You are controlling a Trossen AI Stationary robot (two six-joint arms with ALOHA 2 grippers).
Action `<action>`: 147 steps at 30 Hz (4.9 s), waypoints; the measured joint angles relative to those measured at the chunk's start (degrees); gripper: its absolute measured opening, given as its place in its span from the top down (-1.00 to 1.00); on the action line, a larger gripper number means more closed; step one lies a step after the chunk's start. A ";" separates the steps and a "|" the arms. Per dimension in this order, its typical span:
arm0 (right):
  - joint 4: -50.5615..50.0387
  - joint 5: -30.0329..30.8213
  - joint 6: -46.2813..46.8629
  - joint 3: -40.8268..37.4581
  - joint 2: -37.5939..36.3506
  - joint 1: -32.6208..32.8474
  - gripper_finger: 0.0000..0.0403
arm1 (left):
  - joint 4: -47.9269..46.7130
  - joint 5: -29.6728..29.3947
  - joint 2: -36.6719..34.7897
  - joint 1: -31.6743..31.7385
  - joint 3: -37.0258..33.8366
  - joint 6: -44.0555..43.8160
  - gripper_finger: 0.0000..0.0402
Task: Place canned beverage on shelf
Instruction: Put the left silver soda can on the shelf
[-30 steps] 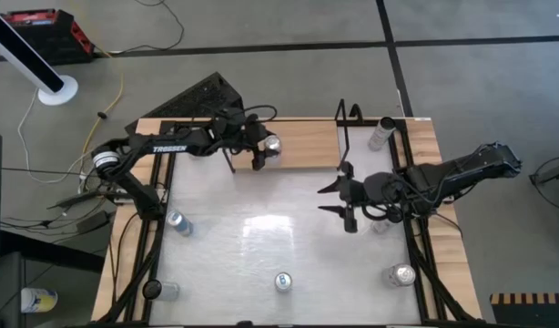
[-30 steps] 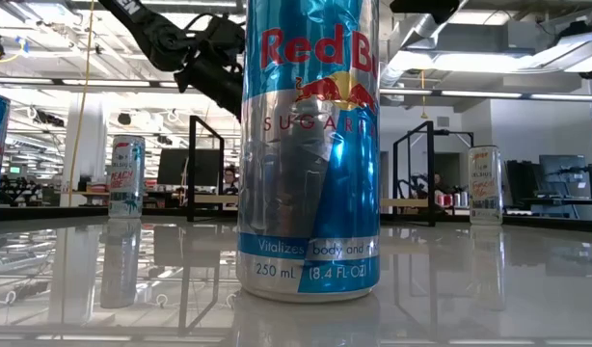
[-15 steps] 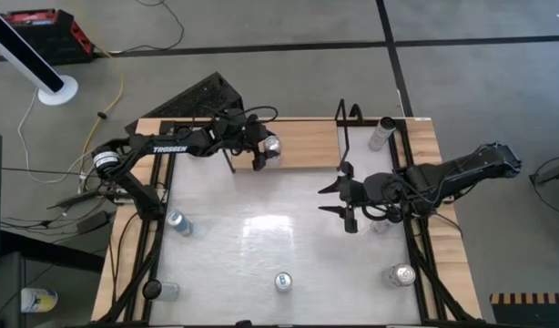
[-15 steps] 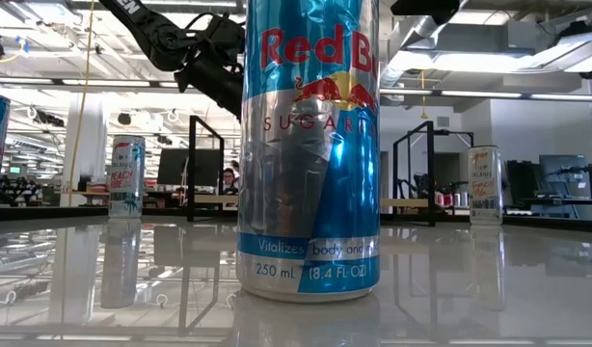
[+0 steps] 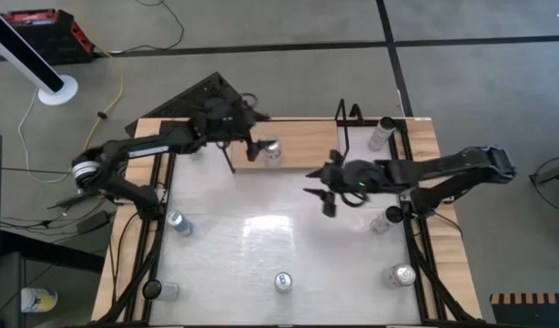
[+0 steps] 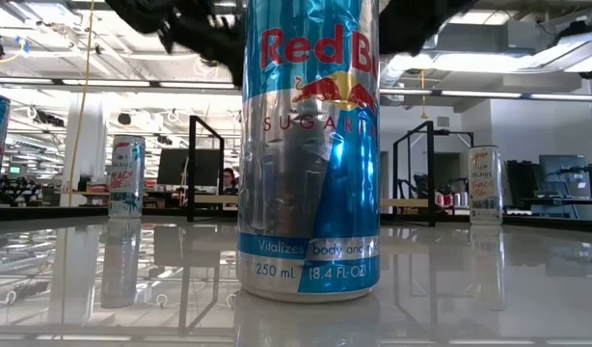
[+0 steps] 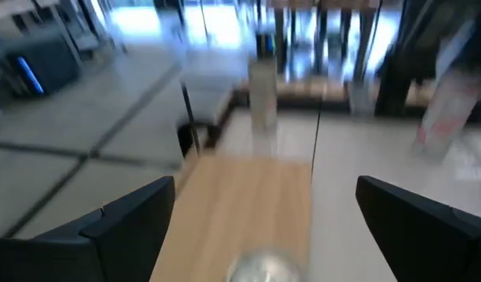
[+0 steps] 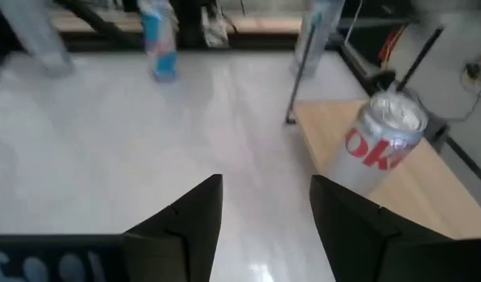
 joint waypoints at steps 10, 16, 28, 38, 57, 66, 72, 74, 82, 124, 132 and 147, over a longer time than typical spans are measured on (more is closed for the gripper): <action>8.22 -15.94 -0.89 0.31 13.96 -17.45 0.39 | -7.51 -4.04 -15.74 -14.22 -7.35 -6.81 -0.69; 14.90 -23.15 -0.24 0.35 20.57 -22.43 0.86 | -7.43 -22.78 -23.96 -29.73 -15.26 -1.88 -0.33; 8.95 -24.85 -2.60 12.19 30.39 -24.53 0.93 | -11.47 -30.57 -31.76 -40.70 -18.59 -1.57 0.92; 4.87 -24.79 -4.67 20.04 33.40 -25.12 0.87 | -11.94 -32.42 -32.09 -40.85 -18.61 -1.55 0.99; 8.50 -24.57 -2.82 20.79 33.36 -26.87 0.91 | -12.45 -35.12 -31.69 -40.71 -19.05 0.68 1.00; -6.46 -27.51 -3.95 20.79 25.47 -25.69 0.90 | -0.03 -35.86 -22.17 -32.41 -22.75 1.51 1.00; -17.02 -23.23 -5.31 20.57 14.61 -24.59 0.88 | 3.13 -30.77 -8.42 -23.95 -16.45 1.42 1.00; -17.54 -21.72 -5.44 19.16 10.87 -24.63 0.87 | 3.09 -30.38 -4.67 -21.90 -13.33 1.09 1.00; -17.84 -19.66 -5.44 10.66 -2.41 -26.97 0.89 | 1.54 -25.89 10.11 -17.14 -2.11 -2.38 1.00; -13.37 -20.05 -2.97 2.01 -11.10 -28.99 0.87 | -17.95 -39.05 21.35 -6.99 11.68 -7.85 1.00; -13.40 -20.05 -2.75 2.01 -11.10 -28.99 0.88 | -17.91 -39.18 21.35 -4.39 11.68 -7.99 1.00; -13.42 -20.07 -2.75 2.01 -11.10 -28.99 0.87 | -17.47 -40.62 21.35 -0.86 11.66 -9.96 1.00</action>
